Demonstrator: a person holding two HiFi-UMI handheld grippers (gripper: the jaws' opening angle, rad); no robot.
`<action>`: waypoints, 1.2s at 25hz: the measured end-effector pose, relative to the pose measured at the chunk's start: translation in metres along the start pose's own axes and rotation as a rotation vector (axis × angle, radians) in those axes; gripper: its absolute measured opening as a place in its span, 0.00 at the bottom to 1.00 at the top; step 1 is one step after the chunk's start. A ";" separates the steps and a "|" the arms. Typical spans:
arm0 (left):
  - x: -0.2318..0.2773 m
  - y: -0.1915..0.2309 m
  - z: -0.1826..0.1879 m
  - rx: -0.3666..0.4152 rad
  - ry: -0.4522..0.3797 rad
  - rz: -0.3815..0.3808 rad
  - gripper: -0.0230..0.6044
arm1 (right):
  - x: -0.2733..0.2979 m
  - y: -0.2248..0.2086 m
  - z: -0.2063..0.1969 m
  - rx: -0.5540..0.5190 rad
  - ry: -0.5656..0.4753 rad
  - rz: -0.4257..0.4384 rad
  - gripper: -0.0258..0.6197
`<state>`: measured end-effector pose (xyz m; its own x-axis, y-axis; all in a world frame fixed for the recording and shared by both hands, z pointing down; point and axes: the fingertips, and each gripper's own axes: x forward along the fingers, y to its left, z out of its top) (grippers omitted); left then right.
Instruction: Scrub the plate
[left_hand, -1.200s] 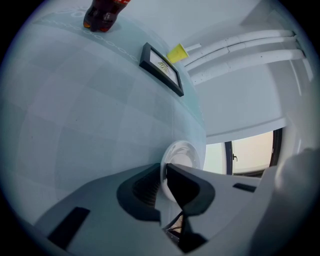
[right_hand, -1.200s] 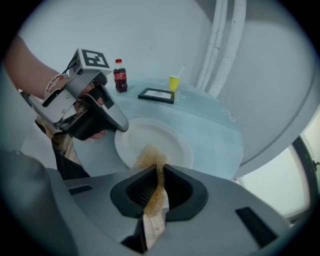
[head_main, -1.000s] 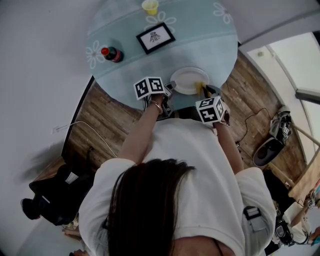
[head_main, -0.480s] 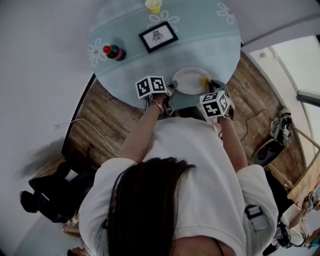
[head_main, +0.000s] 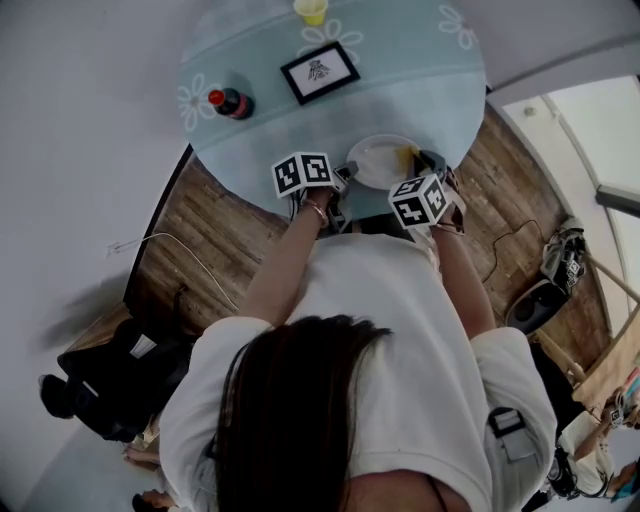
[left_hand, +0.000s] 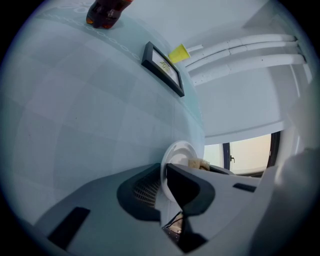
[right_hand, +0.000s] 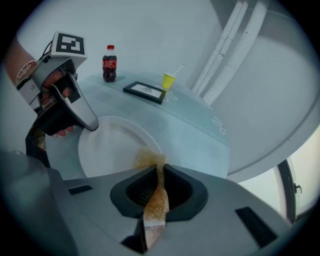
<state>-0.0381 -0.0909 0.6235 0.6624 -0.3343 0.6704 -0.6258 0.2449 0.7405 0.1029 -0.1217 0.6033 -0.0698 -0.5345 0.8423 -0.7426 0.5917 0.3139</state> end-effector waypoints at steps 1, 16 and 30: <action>0.000 0.000 0.000 -0.002 0.000 -0.002 0.11 | 0.001 0.001 0.002 -0.007 -0.003 -0.002 0.13; 0.001 -0.001 -0.001 -0.023 0.001 -0.023 0.11 | 0.012 0.035 0.029 -0.084 -0.027 0.096 0.13; 0.001 0.000 -0.001 -0.039 0.024 -0.048 0.11 | 0.010 0.063 0.045 -0.168 -0.037 0.126 0.12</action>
<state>-0.0372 -0.0901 0.6238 0.7015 -0.3244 0.6346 -0.5769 0.2643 0.7729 0.0253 -0.1172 0.6116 -0.1822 -0.4699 0.8637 -0.6053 0.7458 0.2781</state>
